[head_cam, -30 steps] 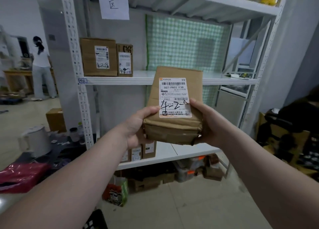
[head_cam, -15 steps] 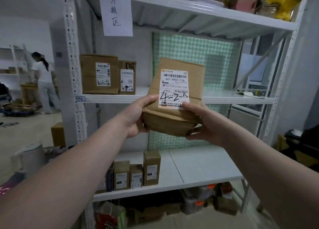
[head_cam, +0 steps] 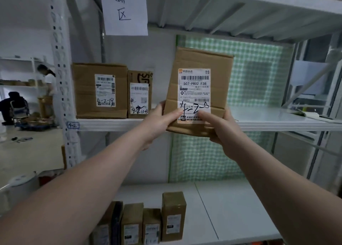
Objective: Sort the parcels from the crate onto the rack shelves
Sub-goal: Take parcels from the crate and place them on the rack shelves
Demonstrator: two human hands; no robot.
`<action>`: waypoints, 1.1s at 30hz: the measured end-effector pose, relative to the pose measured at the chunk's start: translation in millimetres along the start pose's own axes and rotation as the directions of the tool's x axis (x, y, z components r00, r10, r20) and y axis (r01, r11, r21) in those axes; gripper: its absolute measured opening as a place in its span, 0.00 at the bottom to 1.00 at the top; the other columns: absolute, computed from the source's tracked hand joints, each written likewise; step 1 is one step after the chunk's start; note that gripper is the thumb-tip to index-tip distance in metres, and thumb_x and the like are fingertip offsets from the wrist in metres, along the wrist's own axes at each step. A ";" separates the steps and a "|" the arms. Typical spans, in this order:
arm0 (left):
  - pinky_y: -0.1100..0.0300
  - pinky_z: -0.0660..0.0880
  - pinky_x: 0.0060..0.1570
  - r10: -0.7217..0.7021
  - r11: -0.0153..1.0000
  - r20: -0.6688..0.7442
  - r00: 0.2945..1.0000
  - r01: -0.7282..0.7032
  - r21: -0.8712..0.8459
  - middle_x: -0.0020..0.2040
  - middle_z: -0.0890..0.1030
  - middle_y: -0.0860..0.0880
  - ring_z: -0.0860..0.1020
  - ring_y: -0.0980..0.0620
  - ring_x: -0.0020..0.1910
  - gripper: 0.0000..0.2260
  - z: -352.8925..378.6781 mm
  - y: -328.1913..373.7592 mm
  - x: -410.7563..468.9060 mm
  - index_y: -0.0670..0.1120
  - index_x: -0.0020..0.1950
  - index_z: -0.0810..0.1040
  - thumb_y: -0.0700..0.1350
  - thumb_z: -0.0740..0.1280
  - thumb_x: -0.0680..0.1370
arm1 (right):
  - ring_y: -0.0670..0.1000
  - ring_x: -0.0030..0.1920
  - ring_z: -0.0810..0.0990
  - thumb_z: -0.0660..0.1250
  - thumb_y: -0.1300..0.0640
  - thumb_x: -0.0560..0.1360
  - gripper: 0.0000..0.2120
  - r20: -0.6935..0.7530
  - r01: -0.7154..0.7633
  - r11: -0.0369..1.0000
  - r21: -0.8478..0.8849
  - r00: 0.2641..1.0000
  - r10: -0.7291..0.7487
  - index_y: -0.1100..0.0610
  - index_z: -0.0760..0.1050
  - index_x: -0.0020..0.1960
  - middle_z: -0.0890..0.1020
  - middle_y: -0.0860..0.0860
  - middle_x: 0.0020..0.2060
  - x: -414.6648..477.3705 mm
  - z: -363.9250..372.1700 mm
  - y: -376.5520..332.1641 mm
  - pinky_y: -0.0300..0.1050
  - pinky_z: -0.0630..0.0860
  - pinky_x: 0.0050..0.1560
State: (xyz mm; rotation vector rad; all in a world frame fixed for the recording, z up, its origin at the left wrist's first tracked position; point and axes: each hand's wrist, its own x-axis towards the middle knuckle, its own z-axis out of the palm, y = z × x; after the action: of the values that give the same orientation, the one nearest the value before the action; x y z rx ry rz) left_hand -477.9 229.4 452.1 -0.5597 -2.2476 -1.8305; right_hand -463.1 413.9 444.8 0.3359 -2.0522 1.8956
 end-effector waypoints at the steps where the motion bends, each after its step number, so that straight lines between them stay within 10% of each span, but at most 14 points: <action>1: 0.52 0.69 0.65 -0.007 0.999 -0.006 1.000 0.007 0.041 0.66 0.73 0.53 0.73 0.54 0.62 0.37 3.2 -9.2 7.5 0.56 0.69 0.67 0.69 0.69 0.64 | 0.41 0.46 0.82 0.73 0.54 0.72 0.26 -0.010 0.028 1.000 0.004 1.000 -0.028 0.42 0.68 0.66 0.84 0.39 0.49 8.9 1.5 7.3 0.40 0.74 0.44; 8: 0.61 0.71 0.57 0.024 0.996 -0.079 0.997 -0.017 0.089 0.57 0.78 0.56 0.76 0.57 0.57 0.17 -1.0 -38.5 51.3 0.53 0.65 0.70 0.54 0.66 0.77 | 0.51 0.59 0.81 0.78 0.43 0.61 0.34 -0.047 0.228 0.968 -0.109 0.971 -0.234 0.39 0.71 0.65 0.82 0.49 0.57 78.2 11.2 31.5 0.57 0.76 0.61; 21: 0.61 0.69 0.57 0.079 0.898 -0.284 0.956 0.055 0.437 0.65 0.75 0.54 0.73 0.54 0.62 0.22 -14.1 -81.8 143.7 0.50 0.71 0.66 0.54 0.62 0.79 | 0.45 0.56 0.77 0.72 0.46 0.73 0.38 -0.023 0.276 0.929 -0.245 0.957 -0.291 0.46 0.56 0.76 0.78 0.40 0.56 177.5 34.7 96.2 0.42 0.71 0.57; 33: 0.56 0.73 0.48 0.174 0.650 -0.491 0.854 0.275 0.709 0.55 0.80 0.50 0.77 0.48 0.53 0.22 -24.9 -135.1 161.6 0.49 0.68 0.70 0.57 0.63 0.77 | 0.52 0.64 0.75 0.68 0.35 0.64 0.48 0.036 0.279 0.872 -0.402 0.957 -0.289 0.46 0.50 0.77 0.76 0.49 0.64 217.6 57.0 145.0 0.56 0.75 0.59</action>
State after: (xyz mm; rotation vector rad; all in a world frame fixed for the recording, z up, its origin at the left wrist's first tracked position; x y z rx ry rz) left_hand -681.7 210.1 396.8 0.1656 -2.3225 -0.7070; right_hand -723.6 380.4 393.2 0.4735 -2.1718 1.2607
